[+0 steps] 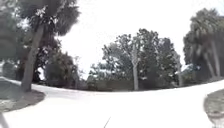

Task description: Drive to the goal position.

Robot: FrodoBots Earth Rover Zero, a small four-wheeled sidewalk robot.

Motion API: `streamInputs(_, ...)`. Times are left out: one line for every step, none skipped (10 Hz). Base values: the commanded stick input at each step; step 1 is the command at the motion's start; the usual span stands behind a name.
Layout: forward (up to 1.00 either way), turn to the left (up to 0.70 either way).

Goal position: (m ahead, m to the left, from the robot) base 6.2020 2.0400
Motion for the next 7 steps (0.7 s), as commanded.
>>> streamInputs(0.85,0.34)
streamInputs(0.85,0.2)
streamInputs(0.85,0.03)
streamInputs(0.85,0.0)
streamInputs(0.85,0.0)
streamInputs(0.85,0.17)
streamInputs(0.85,0.34)
